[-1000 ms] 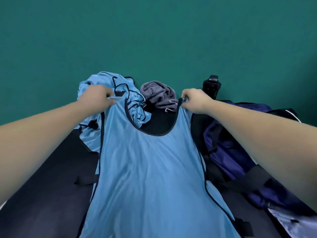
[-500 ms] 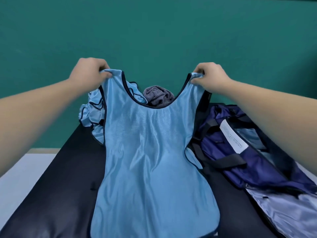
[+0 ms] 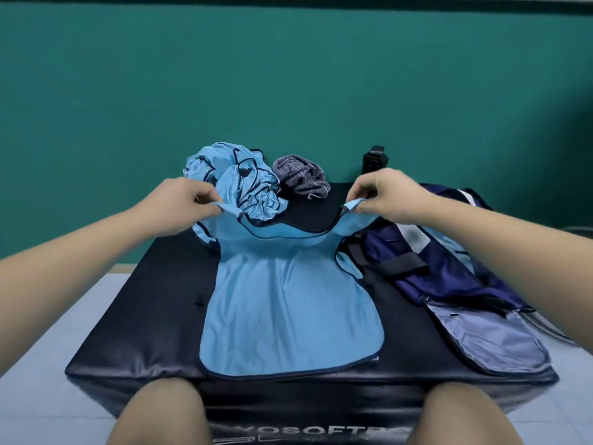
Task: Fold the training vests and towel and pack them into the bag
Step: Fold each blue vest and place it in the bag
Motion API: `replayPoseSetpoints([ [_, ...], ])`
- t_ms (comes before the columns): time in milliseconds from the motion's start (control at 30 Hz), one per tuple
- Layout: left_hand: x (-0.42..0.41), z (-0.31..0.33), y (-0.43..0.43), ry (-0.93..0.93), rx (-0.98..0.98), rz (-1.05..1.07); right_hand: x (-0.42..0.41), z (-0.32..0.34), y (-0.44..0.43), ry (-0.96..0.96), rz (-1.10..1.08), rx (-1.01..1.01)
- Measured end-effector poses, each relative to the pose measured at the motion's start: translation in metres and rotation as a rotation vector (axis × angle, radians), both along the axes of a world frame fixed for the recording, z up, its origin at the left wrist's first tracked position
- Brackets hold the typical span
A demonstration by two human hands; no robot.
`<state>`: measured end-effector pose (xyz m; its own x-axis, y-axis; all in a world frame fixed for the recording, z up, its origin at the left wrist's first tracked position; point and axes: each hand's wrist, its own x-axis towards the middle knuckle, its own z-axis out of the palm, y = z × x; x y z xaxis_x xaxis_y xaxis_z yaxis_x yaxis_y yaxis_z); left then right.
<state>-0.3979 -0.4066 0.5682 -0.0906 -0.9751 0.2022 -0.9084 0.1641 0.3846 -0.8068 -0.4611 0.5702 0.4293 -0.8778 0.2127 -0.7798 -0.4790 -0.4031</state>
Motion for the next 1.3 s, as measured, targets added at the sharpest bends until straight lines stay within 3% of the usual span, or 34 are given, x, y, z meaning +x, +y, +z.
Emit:
replayPoseSetpoints([
  [400,-0.004,-0.100,0.094,0.001,0.217,-0.105,-0.010,-0.101,0.098,0.171,0.153,0.193],
  [800,0.004,-0.159,0.112,-0.181,0.376,-0.242,-0.026,-0.164,0.132,0.457,0.213,0.172],
  [1067,0.007,-0.168,0.111,-0.052,0.585,-0.215,-0.028,-0.173,0.131,0.365,0.193,0.335],
  [1300,0.012,-0.165,0.074,0.007,0.375,-0.112,-0.024,-0.181,0.107,0.223,0.060,0.172],
])
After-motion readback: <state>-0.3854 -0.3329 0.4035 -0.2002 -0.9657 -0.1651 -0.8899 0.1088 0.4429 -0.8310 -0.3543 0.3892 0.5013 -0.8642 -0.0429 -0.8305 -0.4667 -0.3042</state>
